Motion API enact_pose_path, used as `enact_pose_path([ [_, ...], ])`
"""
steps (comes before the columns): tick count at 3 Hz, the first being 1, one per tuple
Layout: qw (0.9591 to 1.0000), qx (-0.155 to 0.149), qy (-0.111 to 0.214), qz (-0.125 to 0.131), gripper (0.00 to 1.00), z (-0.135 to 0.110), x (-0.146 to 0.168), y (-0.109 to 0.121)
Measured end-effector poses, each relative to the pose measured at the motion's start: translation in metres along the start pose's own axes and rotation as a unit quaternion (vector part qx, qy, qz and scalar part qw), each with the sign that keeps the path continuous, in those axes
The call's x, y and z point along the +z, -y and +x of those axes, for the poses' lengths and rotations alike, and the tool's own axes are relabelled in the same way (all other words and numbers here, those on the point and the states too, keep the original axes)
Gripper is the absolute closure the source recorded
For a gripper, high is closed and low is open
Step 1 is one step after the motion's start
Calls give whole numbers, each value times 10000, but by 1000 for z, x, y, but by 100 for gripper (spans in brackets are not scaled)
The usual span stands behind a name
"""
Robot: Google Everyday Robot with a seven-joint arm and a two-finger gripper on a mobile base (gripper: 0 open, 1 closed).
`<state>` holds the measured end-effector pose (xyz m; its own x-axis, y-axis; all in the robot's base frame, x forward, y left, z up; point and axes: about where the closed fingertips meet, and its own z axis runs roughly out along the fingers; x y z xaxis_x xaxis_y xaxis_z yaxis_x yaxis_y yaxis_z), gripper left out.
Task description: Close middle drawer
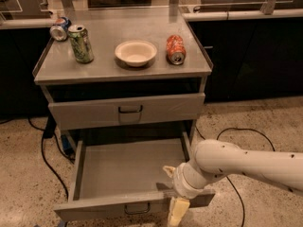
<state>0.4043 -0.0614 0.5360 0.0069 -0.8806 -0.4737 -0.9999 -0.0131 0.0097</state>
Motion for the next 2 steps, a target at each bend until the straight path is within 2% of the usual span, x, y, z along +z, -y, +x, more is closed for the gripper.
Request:
enact_pose_path([
  [2,9992,91,133,-367,0,15,49,9],
])
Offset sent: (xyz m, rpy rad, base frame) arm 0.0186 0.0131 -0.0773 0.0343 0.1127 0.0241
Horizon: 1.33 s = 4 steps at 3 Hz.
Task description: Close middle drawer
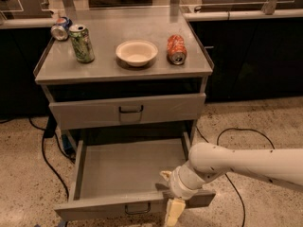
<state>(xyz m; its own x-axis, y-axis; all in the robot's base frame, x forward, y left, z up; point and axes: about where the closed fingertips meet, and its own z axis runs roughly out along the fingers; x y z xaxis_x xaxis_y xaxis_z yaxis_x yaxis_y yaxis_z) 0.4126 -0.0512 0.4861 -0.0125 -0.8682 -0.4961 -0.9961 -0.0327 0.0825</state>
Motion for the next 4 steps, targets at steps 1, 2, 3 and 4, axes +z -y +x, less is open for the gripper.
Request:
enact_pose_path([
  [1,10000,0,0,0,0,0,0,0],
  [2,9999,-74,119,62,0,9,5,0],
  [3,9997,-168,85,146,0,26,19,2],
  [4,9984,-340,-326,321,0,41,32,4],
])
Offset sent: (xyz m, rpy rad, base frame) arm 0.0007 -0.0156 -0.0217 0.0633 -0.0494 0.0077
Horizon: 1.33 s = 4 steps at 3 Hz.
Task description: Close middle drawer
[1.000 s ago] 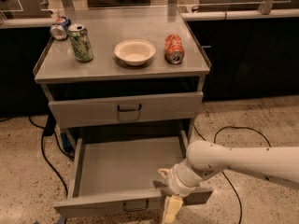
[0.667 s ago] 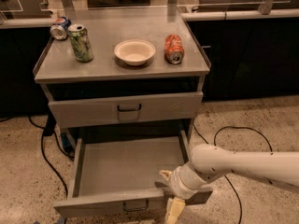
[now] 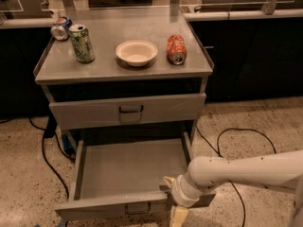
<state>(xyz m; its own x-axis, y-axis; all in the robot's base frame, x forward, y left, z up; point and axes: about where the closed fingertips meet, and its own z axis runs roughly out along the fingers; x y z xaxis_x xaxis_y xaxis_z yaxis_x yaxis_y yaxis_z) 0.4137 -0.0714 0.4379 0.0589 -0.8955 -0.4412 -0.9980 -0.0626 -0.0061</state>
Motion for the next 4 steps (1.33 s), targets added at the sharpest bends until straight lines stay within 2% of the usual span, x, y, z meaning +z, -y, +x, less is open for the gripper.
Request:
enact_pose_path([
  [1,9974,-162,-662,216,0,9,20,4],
  [2,9923,-157,-1153,419,0,16,26,17],
  [4,9936,-160,-1043,391,0,15,30,15],
])
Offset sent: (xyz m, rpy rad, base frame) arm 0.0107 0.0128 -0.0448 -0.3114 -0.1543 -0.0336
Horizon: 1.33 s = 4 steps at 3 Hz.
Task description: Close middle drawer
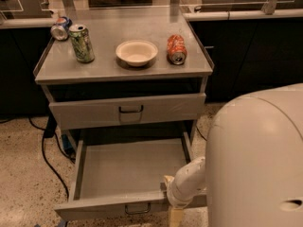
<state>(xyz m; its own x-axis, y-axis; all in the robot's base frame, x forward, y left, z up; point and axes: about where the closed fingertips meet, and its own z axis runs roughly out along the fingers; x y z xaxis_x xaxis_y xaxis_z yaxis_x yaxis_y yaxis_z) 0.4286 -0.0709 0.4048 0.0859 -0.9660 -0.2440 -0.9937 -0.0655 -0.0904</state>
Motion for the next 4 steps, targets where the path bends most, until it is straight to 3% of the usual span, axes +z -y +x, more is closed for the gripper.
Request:
enact_pose_path([
  [1,9997,20,227,-86,0,-7,10,-1],
  [2,9965,-14,839,-64,0,-10,17,0],
  [3,9939,61,1104,-41,0,0,17,-1],
  [4,9937,64,1120,-29,0,0,18,-1],
])
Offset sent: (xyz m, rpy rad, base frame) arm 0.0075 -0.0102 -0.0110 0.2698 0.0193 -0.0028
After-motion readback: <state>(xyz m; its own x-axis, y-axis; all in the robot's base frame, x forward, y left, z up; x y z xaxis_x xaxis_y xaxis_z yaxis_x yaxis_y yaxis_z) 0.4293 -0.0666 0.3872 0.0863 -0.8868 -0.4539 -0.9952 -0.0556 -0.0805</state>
